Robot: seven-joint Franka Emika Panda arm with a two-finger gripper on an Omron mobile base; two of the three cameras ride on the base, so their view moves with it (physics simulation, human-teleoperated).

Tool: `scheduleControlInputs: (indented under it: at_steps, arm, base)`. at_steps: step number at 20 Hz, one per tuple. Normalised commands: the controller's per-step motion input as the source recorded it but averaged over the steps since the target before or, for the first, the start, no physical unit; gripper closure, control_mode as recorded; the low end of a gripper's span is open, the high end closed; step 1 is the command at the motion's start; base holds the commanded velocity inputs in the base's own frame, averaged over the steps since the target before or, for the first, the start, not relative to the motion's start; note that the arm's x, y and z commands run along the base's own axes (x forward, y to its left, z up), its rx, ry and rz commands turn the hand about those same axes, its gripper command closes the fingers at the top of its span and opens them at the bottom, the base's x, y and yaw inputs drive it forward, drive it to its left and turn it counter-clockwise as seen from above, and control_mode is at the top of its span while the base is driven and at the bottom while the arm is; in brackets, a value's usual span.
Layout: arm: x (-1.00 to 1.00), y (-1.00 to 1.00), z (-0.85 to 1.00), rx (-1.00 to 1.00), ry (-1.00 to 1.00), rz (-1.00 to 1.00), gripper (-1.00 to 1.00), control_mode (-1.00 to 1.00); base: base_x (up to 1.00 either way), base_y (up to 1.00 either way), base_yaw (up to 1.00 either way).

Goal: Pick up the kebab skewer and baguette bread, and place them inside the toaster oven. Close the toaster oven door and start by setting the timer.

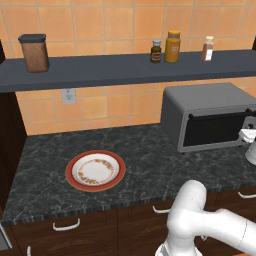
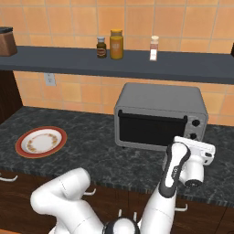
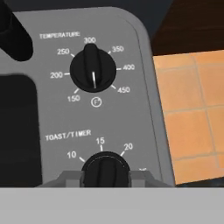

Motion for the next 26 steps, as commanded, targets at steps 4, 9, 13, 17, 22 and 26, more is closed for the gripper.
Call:
scheduleControlInputs:
  at_steps: [4,9,13,17,22,26]
  arm:
    - [0.0,0.0,0.23,0.31,0.02,0.0,1.0,-1.0]
    - [0.0,0.0,0.24,0.32,0.0,0.0,1.0,-1.0]
    - [0.0,0.0,0.23,0.35,0.01,0.0,1.0,-1.0]
    - [0.0,0.0,0.14,0.35,0.0,0.0,1.0,-1.0]
    - [0.0,0.0,0.11,0.35,0.0,0.0,1.0,-1.0]
    - [0.0,0.0,0.12,0.36,0.0,0.0,1.0,-1.0]
  base:
    - [0.0,0.0,0.0]
    - [0.0,0.0,0.0]
    - [0.0,0.0,0.0]
    - [0.0,0.0,0.0]
    - [0.0,0.0,0.0]
    - [0.0,0.0,0.0]
